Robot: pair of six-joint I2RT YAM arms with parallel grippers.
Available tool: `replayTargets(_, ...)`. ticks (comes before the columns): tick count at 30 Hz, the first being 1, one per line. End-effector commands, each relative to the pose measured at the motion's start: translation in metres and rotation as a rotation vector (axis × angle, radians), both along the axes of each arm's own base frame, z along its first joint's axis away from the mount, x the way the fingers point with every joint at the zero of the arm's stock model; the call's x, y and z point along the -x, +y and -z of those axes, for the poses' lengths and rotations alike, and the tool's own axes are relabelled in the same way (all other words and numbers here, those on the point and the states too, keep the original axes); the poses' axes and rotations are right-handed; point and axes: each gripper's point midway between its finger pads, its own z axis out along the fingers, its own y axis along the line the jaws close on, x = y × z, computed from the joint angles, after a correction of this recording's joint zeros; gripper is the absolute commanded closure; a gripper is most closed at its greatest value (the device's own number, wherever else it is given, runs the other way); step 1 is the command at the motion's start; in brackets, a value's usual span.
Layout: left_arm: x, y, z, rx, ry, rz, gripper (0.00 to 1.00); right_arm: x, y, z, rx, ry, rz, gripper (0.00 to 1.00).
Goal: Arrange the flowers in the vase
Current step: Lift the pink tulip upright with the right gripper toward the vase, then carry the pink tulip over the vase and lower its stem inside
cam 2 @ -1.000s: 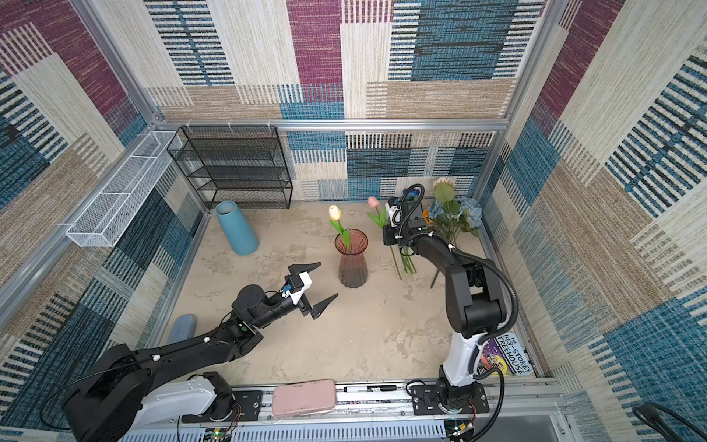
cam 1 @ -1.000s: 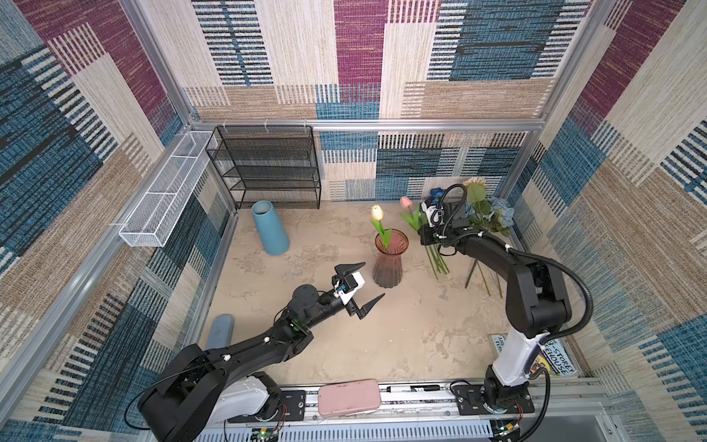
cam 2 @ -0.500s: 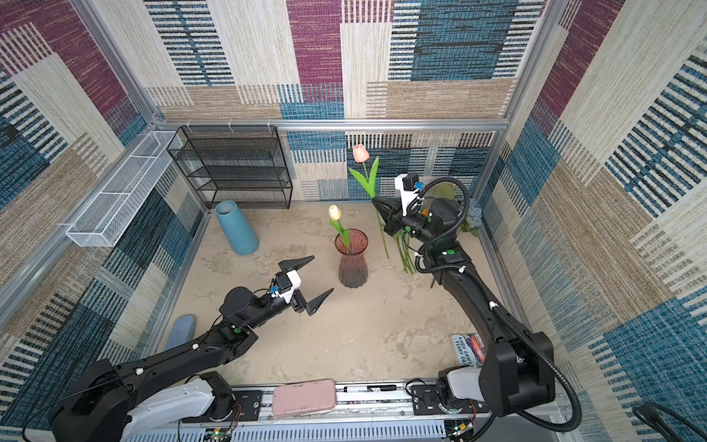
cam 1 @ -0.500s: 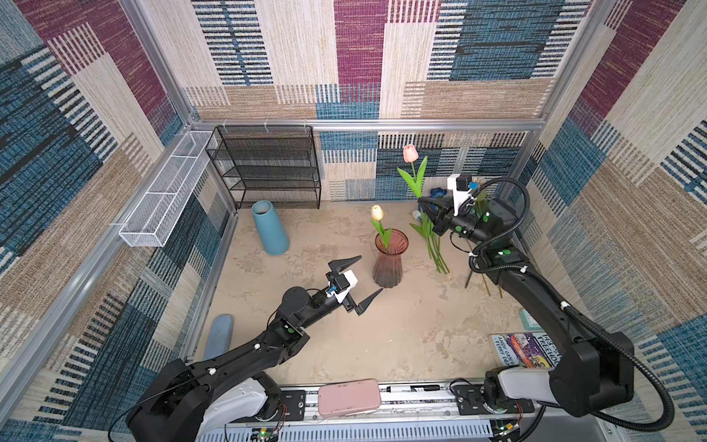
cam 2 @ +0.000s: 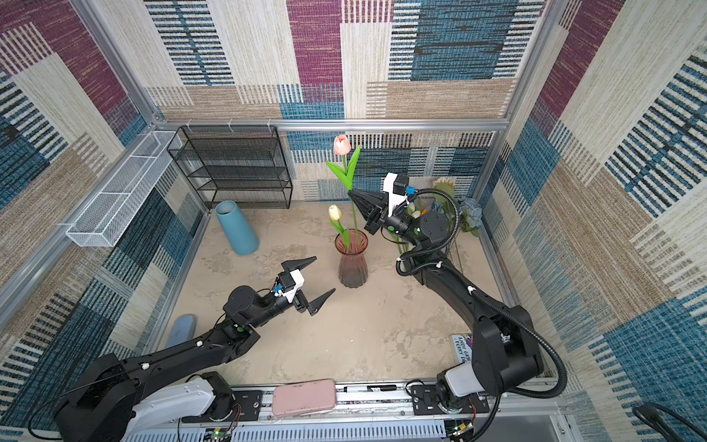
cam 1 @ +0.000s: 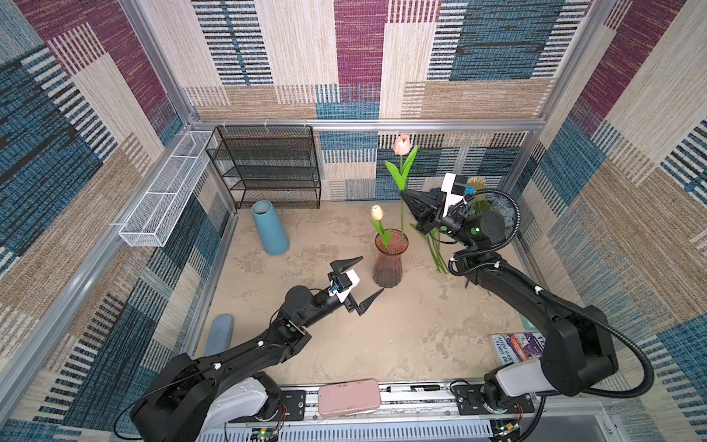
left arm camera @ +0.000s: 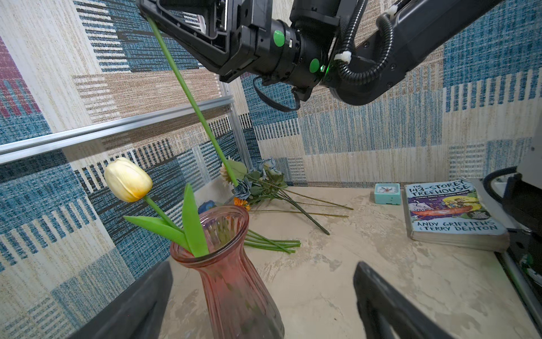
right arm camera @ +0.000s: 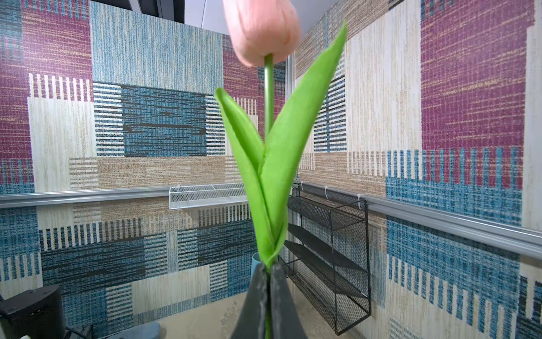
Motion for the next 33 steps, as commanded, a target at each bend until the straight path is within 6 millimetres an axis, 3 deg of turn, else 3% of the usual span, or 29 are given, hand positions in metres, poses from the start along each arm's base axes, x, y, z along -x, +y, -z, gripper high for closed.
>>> replayTargets(1,0.001,0.002,-0.009,0.029,-0.016,0.001,0.01,-0.001,-0.003,-0.005,-0.051,-0.065,0.011,1.0)
replayTargets(8,-0.001,0.003,-0.003,0.008,-0.012,-0.014,0.01,-0.013,0.001,0.033,-0.021,-0.059,0.036,1.0)
replayTargets(18,-0.005,-0.002,0.004,-0.002,-0.002,-0.01,0.01,-0.01,0.008,0.092,0.077,-0.053,0.038,0.99)
replayTargets(28,-0.008,-0.004,0.009,0.0,0.003,-0.014,0.01,-0.015,0.003,0.131,0.13,0.017,0.109,0.94)
replayTargets(33,-0.009,-0.004,0.011,0.001,0.005,-0.013,0.01,-0.02,-0.001,0.14,0.153,0.05,0.15,0.8)
